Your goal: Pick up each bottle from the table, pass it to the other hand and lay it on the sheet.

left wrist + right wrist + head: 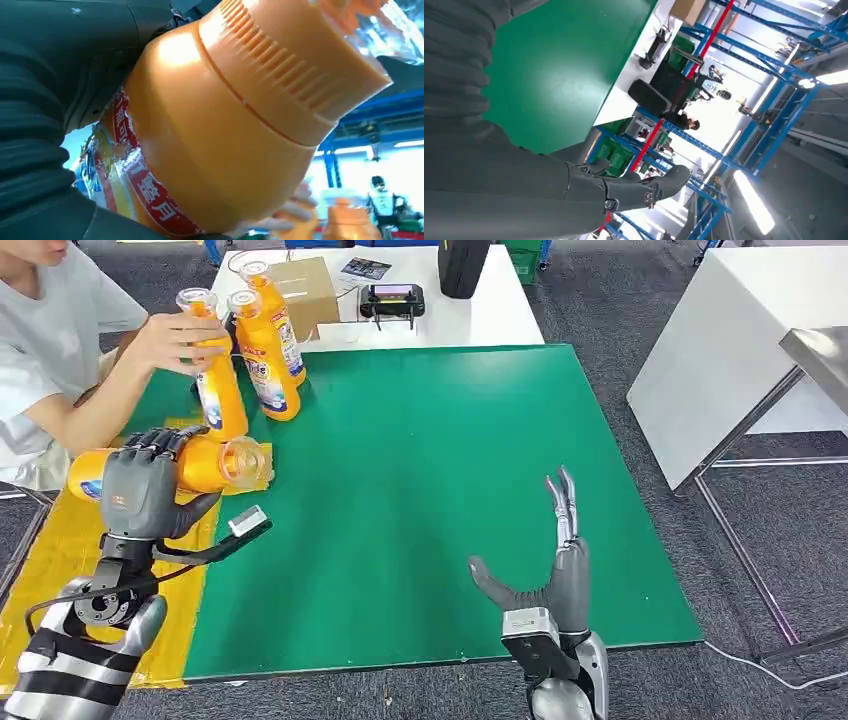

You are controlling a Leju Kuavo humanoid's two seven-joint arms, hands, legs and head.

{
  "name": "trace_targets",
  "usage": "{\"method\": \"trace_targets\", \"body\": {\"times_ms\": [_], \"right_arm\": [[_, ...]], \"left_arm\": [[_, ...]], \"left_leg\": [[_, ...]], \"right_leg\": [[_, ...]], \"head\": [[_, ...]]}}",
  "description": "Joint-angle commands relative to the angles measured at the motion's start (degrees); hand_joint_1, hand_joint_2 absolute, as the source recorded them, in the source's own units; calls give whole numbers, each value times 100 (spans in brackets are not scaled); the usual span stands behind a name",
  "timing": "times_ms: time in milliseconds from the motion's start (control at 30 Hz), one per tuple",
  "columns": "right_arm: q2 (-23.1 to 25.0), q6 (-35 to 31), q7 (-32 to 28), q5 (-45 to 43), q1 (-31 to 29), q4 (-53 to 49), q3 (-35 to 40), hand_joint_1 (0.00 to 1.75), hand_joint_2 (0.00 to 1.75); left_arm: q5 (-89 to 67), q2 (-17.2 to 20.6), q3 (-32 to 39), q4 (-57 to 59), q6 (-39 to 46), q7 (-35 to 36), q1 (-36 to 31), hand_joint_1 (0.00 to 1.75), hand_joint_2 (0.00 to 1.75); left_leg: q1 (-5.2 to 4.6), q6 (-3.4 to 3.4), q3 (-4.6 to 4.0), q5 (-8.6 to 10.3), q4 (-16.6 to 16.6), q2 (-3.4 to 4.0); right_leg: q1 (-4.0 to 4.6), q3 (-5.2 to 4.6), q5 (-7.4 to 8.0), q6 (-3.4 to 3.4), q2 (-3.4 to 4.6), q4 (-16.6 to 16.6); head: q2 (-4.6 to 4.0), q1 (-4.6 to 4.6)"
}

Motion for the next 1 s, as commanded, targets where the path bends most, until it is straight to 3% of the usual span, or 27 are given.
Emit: {"method": "trace_targets", "body": {"times_ms": [33,133,333,667,1000], "right_arm": [[-37,157,43,-66,-250,144,-92,0,175],[-12,241,59,-77,-379,211,-60,0,175],[6,442,130,-75,-802,498,215,0,175],[-95,466,116,-202,-1112,747,519,0,175],[-132,433,149,-197,-1225,893,704,0,175]], "left_arm": [[-15,56,-1159,1005,-871,-100,-988,175,175],[-15,-147,-1437,1524,-1189,-175,-1366,175,175],[-15,-746,-2270,3986,-1695,-346,-2348,175,175],[-15,-1271,-2443,6308,-1446,-166,-2946,175,175],[4,-1208,-2183,6901,-1492,120,-3046,175,175]], "left_leg": [[12,-7,11,-5,7,-49],[6,-3,13,4,0,-55],[-1,-2,15,6,-5,-35],[9,-8,35,-7,2,-30],[10,-7,21,-5,6,-11]], "right_leg": [[5,26,-14,-9,-2,2],[-1,24,-10,-6,-18,-2],[-5,24,2,-4,-10,-5],[1,46,-7,-9,22,-4],[4,29,0,-9,35,-1]], "head": [[0,0],[0,0],[0,2],[0,2],[0,0]]}}
